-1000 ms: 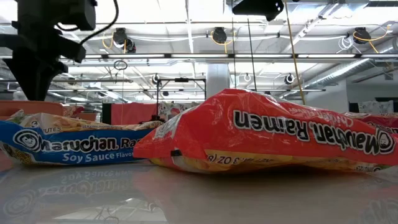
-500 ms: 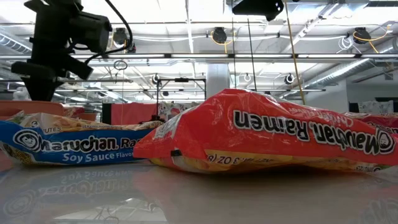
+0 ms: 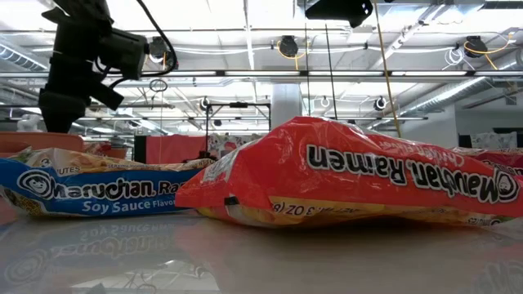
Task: Sort Maruchan noodles
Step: Put the left red noodle pack into the orange bin, then put the right orange noodle pack into the black bin
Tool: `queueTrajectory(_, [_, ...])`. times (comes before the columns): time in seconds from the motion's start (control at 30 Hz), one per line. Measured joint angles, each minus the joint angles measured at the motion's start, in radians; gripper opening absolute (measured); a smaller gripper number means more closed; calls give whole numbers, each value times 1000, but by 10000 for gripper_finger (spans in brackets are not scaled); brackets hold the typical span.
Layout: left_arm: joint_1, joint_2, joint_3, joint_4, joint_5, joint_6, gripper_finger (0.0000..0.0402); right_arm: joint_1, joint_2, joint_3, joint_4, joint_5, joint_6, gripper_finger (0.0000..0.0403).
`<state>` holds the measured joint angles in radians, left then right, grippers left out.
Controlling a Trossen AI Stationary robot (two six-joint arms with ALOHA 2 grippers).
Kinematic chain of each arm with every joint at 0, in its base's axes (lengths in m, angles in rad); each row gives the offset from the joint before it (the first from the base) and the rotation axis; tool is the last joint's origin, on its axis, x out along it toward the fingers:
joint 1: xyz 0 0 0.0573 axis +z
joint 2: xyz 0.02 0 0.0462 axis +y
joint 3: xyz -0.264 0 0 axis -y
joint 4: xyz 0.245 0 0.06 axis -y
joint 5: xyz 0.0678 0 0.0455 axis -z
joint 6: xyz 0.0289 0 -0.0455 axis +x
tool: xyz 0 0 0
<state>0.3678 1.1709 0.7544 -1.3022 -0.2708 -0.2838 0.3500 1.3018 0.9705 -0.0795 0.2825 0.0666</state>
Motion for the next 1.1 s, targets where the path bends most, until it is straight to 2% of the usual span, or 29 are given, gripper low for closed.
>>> queueTrajectory(0.33, [24, 0, 1, 6, -19, -19, 92, 0, 0, 0, 2, 0, 0, 247])
queueTrajectory(0.53, [-43, -15, 57, 44, -21, -62, 92, -4, 12, 1, 94, 5, -1, 247])
queueTrajectory(0.7, [-193, -78, 132, 109, -51, -139, 92, -1, 19, 1, 100, 6, 40, 247])
queueTrajectory(0.9, [-466, -205, 127, 301, -133, -242, 92, 43, 19, 1, 103, -26, 161, 247])
queueTrajectory(1.1, [-699, -238, 120, 544, -226, -187, 92, 101, 37, 1, 119, -18, 246, 247])
